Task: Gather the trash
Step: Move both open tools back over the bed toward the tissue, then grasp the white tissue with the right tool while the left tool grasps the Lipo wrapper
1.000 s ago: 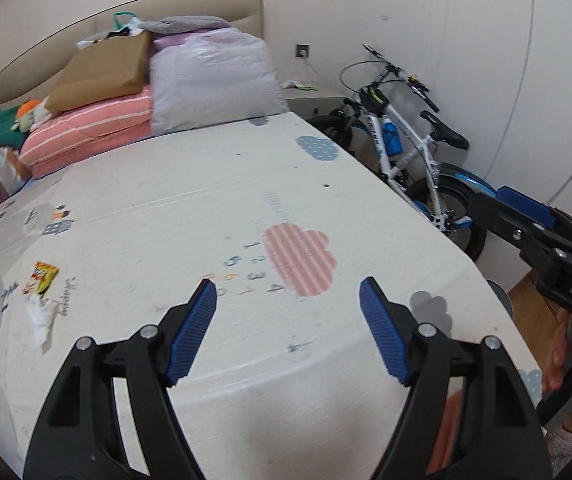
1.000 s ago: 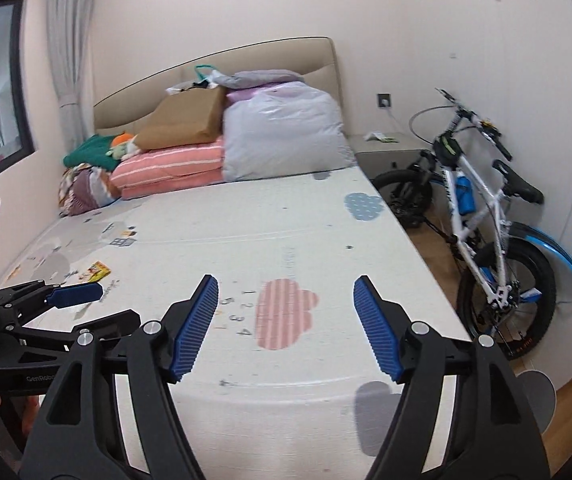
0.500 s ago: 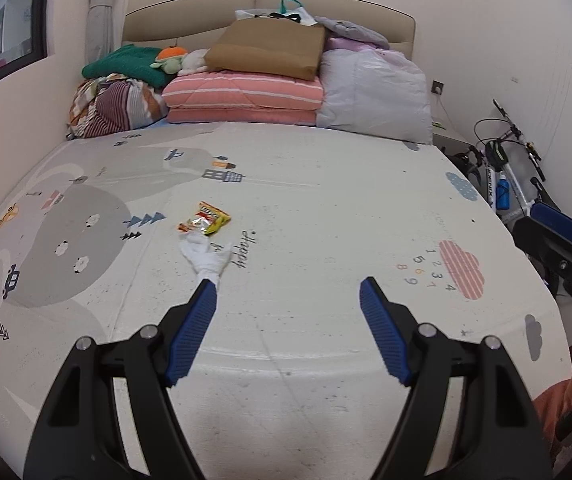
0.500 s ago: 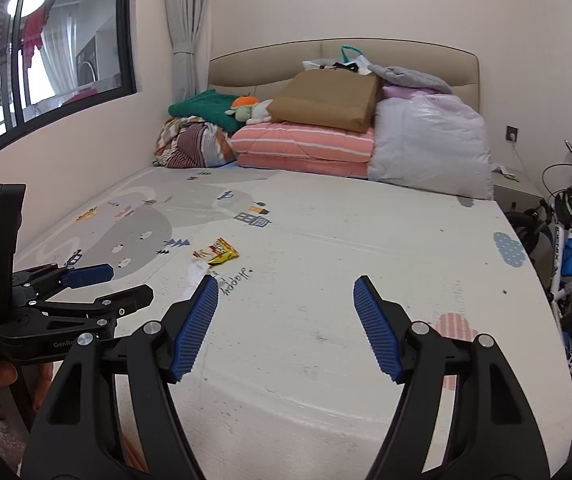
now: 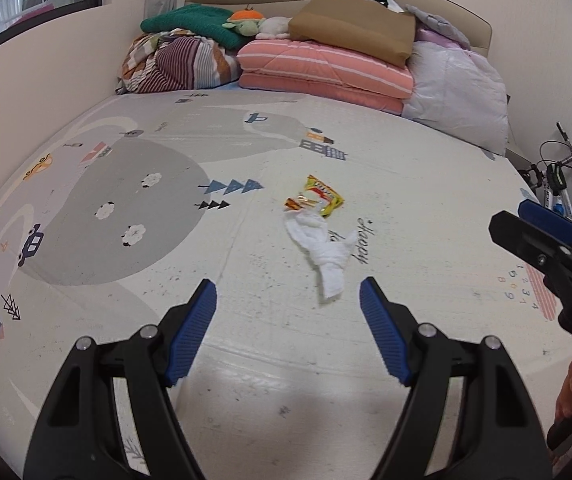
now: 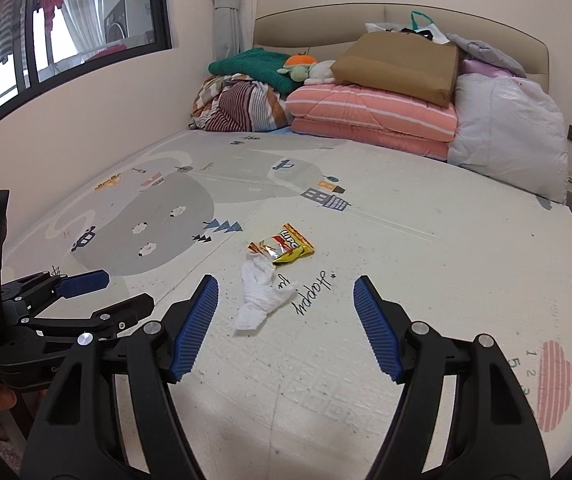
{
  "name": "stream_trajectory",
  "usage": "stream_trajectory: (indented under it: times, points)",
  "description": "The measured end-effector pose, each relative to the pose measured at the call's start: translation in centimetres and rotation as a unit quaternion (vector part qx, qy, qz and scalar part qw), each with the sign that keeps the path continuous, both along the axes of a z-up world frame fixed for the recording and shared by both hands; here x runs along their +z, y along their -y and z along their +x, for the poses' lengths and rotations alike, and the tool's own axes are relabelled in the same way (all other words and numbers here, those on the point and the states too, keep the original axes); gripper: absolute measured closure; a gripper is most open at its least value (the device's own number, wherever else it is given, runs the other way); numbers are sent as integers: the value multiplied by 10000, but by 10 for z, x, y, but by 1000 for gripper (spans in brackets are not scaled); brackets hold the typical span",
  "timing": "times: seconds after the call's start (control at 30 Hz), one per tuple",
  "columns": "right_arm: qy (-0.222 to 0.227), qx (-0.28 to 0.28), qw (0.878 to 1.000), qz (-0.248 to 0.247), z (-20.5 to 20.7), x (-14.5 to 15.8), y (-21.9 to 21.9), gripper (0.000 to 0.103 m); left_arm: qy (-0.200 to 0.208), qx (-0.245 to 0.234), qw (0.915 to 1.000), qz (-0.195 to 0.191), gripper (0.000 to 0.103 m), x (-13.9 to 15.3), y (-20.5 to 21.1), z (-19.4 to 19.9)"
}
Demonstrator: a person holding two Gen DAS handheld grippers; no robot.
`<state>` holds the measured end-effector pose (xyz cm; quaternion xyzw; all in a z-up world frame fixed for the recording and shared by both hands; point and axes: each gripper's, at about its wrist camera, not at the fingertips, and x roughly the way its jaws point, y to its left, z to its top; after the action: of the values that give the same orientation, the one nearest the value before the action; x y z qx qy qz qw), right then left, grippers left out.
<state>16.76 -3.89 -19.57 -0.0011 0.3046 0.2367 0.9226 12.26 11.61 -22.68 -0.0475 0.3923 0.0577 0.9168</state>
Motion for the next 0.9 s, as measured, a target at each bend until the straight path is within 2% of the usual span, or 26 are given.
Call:
stream_trajectory:
  times: [0.27, 0.43, 0.6, 0.63, 0.67, 0.73, 0.77, 0.9]
  points:
    - [-363, 190, 9987, -310, 51, -68, -71, 35, -251, 157, 9995, -143, 29, -44, -49, 35]
    - [-655, 168, 9970, -370, 72, -105, -91, 35, -345, 68, 9994, -72, 29, -64, -57, 50]
    - [-880, 140, 9945, -548, 82, -132, -102, 36, -387, -10, 9991, -189, 29, -76, -59, 57]
    - [-922, 110, 9937, -631, 83, -136, -103, 44, -399, -27, 9990, -202, 29, -78, -59, 59]
    - [-1002, 97, 9922, -730, 86, -142, -104, 61, -410, -52, 9989, -221, 29, -79, -58, 60]
    - [-1118, 160, 9916, -631, 88, -146, -102, 70, -422, -103, 9988, -242, 29, -81, -55, 62]
    - [-1090, 125, 9916, -683, 88, -144, -101, 81, -423, -136, 9987, -239, 29, -80, -53, 62]
    - [-1022, 119, 9928, -618, 88, -133, -94, 84, -389, -242, 9987, -219, 29, -76, -44, 65]
